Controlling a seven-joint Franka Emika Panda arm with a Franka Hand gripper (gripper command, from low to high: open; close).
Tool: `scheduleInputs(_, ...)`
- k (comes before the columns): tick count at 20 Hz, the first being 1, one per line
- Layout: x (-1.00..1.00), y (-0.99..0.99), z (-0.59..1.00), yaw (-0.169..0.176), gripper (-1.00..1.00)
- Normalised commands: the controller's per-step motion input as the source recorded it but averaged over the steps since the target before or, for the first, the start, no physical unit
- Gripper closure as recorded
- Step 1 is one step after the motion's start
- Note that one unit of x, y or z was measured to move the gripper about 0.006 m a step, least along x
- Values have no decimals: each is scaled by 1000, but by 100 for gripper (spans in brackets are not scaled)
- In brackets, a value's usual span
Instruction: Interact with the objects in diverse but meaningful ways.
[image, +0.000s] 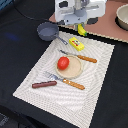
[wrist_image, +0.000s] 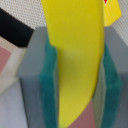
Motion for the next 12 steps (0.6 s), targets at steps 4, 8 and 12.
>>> scheduleInputs(4, 339, 1, 0, -33, 100)
scheduleInputs(8, 581, 0, 0, -77, 100)
scheduleInputs(12, 531, 19, 0, -72, 100)
